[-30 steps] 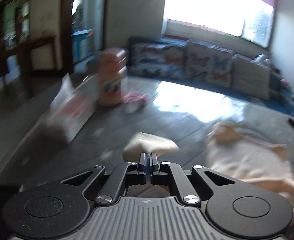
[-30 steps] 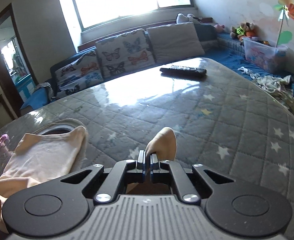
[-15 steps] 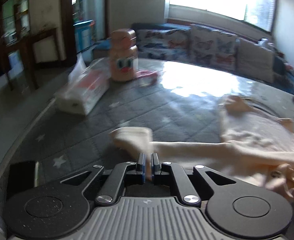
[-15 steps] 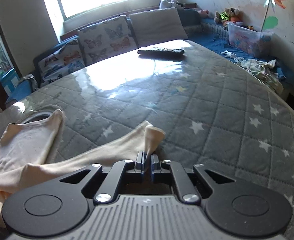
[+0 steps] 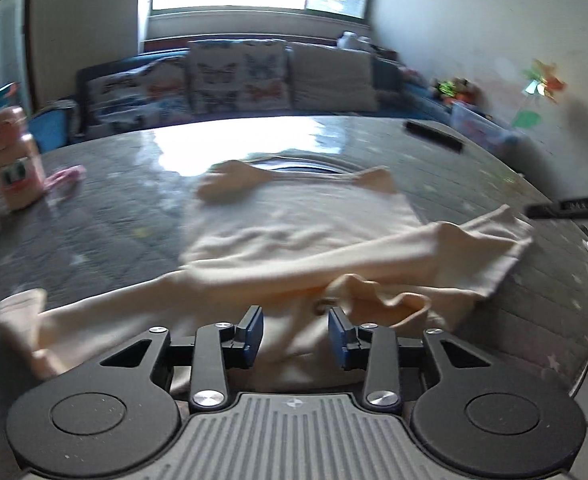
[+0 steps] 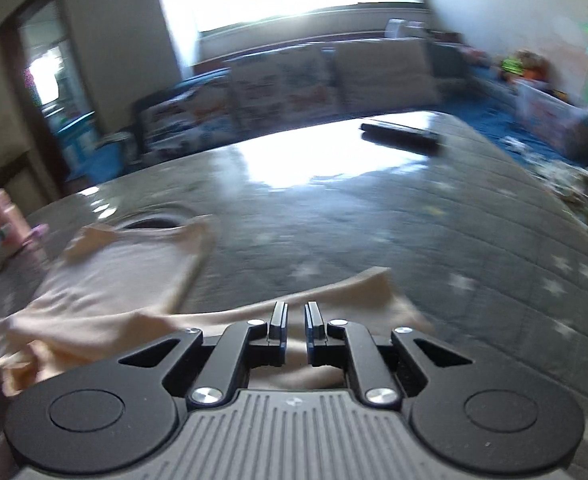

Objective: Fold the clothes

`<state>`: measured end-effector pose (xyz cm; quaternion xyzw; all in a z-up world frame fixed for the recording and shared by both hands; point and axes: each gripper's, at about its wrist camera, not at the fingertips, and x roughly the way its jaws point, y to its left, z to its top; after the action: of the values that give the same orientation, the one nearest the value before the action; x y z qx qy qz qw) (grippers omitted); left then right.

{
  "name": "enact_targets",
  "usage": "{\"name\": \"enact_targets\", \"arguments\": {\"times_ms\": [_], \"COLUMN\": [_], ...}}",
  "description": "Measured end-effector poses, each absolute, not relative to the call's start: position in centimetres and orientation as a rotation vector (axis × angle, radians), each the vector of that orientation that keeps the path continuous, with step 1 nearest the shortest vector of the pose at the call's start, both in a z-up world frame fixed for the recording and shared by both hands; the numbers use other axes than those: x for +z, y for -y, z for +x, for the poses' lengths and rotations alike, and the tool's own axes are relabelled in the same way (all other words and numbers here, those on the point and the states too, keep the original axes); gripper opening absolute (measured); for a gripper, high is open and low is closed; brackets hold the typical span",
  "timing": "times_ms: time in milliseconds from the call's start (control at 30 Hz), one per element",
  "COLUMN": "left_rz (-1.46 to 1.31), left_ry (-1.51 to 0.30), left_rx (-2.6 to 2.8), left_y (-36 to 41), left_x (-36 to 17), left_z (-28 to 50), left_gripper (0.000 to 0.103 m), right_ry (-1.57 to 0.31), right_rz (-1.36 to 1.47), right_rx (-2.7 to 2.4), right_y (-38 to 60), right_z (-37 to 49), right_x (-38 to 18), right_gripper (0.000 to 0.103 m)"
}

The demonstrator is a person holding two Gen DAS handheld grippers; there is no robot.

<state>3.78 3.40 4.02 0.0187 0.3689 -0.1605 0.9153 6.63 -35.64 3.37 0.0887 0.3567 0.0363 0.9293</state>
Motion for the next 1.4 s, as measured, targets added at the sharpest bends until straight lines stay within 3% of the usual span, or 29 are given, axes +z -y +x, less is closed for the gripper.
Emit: {"name": "enact_targets", "arguments": {"times_ms": [100,200,300,367,433,533,733,767,800,833,1100,1400], "left_rz": [0.066,0.088,0.098,0.099,0.1,0.098,0.094,0.096,0.097,0.097,0.126,0.148], "left_ry": [-0.768,-0.779,-0.795,-0.805,-0.815,-0.811,-0.764,-0.754,-0.745,-0.736,-0.725,-0.792], "left_rx": [-0.366,-0.382,-0.389,-0.391,-0.392,-0.396,-0.418,-0.422,-0.426,-0.432,-0.483,-0.546], "left_y": [-2.0,-1.2,-0.8,-0.8,-0.8,-0.9,-1.0,-1.1,-1.2,-1.3,-2.4,-3.1], "left_x": [3.6,3.1,2.6,2.3,2.0,1.9,2.8,3.0,3.3,3.6,4.9,4.5], "left_z": [4.2,4.6,4.9,5.0,5.1,5.0,3.9,3.6,3.3,3.0,-0.5,-1.2], "left_gripper": [0.043,0.042,0.04,0.032,0.015,0.006,0.004,0.004,0.004,0.004,0.004,0.006], "right_ry": [-0.735,-0.745,-0.763,-0.774,-0.787,-0.807,-0.846,-0.852,-0.855,-0.853,-0.8,-0.94], "right_rz": [0.137,0.091,0.036,0.007,-0.015,-0.066,-0.168,-0.179,-0.178,-0.18,-0.228,-0.243], "right_rx": [0.21,0.337,0.471,0.549,0.614,0.643,0.695,0.69,0.69,0.692,0.793,0.923], "right_y": [32.7,29.6,26.1,24.0,22.2,20.2,16.1,16.0,16.1,16.2,17.4,17.3], "right_z": [6.8,7.0,7.2,7.3,7.4,7.3,7.1,7.0,6.9,6.7,2.6,0.4], "right_x": [4.1,4.4,4.4,4.3,4.1,3.2,1.3,1.0,1.0,1.0,4.0,2.8], "right_gripper": [0.012,0.02,0.02,0.022,0.024,0.024,0.024,0.02,0.008,0.006,0.004,0.006]}}
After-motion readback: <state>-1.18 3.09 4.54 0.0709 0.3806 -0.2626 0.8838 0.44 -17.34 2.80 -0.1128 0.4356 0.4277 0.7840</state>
